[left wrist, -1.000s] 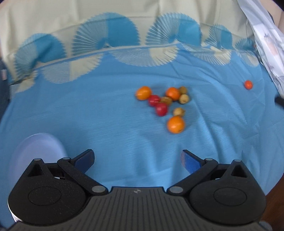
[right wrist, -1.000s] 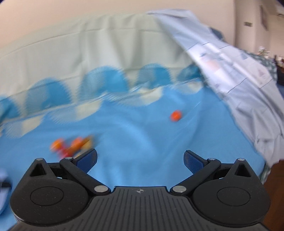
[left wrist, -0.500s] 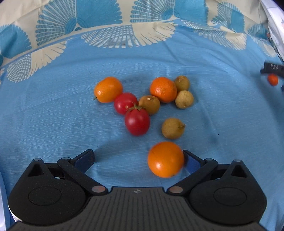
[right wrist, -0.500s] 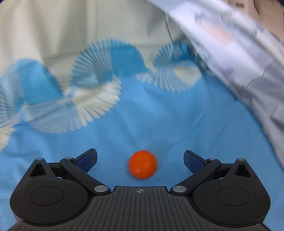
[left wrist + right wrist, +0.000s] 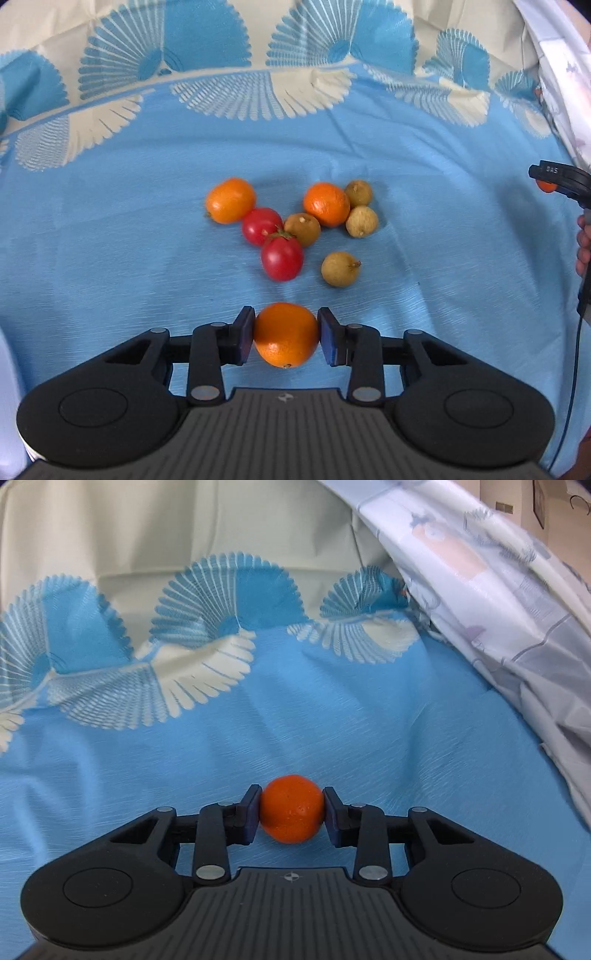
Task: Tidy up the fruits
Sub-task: 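Carry both oranges onto the pale blue plate and open both tools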
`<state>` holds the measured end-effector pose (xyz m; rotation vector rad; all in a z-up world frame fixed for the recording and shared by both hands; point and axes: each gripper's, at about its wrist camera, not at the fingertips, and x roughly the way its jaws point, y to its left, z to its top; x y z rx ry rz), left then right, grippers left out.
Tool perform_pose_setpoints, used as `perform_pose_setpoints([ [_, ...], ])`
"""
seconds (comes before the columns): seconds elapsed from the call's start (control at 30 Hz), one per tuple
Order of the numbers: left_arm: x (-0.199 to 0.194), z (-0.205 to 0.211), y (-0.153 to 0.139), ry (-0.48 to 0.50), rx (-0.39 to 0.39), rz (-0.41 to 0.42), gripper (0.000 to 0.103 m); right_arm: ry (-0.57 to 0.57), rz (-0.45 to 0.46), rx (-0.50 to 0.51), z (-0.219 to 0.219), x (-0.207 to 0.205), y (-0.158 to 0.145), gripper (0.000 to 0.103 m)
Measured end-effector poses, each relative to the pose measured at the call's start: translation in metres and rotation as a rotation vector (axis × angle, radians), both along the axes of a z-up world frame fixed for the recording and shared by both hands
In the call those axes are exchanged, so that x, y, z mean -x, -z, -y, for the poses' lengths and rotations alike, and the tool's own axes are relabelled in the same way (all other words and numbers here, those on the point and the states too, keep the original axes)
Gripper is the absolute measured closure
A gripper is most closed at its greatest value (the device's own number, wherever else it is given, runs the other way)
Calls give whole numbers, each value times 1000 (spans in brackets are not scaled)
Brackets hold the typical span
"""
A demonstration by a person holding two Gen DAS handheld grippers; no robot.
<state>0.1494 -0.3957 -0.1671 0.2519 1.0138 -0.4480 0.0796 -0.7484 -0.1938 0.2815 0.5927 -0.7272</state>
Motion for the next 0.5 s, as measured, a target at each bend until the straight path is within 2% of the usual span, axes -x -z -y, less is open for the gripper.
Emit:
perform_pose_setpoints([
  [0.1, 11, -20, -30, -12, 11, 29, 62, -59, 61, 14, -34, 18, -37, 66],
  [0.2, 26, -56, -68, -35, 19, 66, 62, -133, 118, -10, -86, 41, -78, 66],
  [0.37, 61, -139, -128, -118, 17, 100, 62, -301, 198, -90, -203, 79, -135, 66],
  [0.5, 96, -210, -160, -187, 2, 114, 62, -435, 239, -121, -307, 107, -167, 66],
])
